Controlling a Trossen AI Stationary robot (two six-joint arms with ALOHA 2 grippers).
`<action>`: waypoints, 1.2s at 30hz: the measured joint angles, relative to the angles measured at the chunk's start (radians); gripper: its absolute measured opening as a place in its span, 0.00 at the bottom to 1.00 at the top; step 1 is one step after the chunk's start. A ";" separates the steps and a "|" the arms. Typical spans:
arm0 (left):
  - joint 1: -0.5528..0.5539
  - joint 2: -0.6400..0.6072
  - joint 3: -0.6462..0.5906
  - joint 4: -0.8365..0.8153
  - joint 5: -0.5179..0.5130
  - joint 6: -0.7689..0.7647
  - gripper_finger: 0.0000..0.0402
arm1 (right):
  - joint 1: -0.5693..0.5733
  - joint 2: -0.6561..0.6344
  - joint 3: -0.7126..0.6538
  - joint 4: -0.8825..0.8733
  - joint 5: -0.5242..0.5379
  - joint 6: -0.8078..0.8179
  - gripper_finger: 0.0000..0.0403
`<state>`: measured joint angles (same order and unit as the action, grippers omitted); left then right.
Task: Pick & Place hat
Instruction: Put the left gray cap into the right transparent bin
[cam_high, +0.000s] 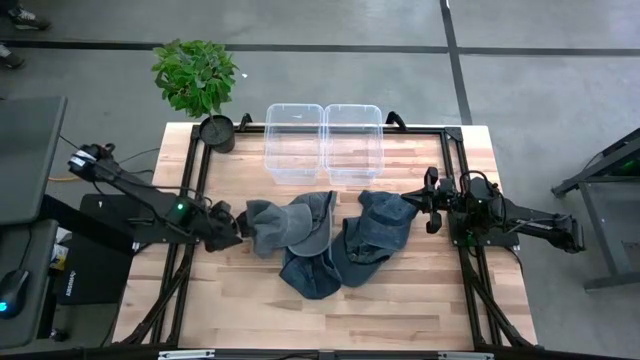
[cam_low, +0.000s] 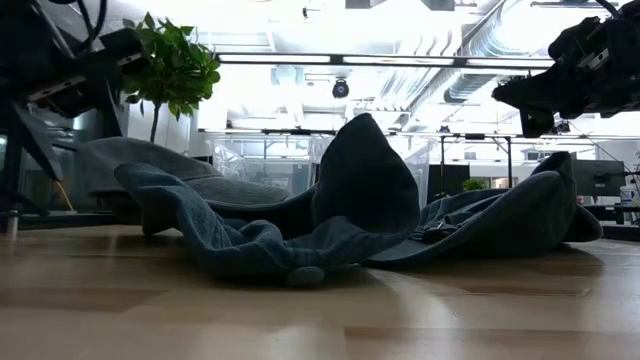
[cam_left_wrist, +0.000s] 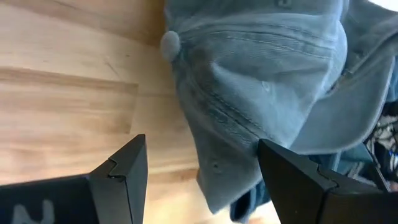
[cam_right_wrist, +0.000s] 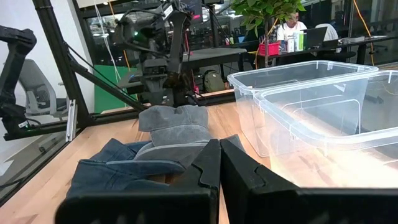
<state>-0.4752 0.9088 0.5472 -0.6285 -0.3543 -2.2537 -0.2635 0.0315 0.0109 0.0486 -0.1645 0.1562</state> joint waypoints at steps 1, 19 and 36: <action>-0.011 0.015 0.000 0.004 -0.030 -0.021 0.58 | 0.000 0.000 0.000 0.000 0.000 0.000 0.00; -0.042 0.211 0.000 0.182 -0.236 -0.089 0.58 | 0.000 0.000 0.000 0.000 0.000 0.000 0.00; -0.042 0.345 0.000 0.404 -0.358 -0.082 0.58 | 0.000 0.000 0.000 0.000 0.000 0.000 0.00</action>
<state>-0.5171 1.2542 0.5468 -0.2250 -0.7126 -2.3356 -0.2638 0.0315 0.0109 0.0490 -0.1644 0.1562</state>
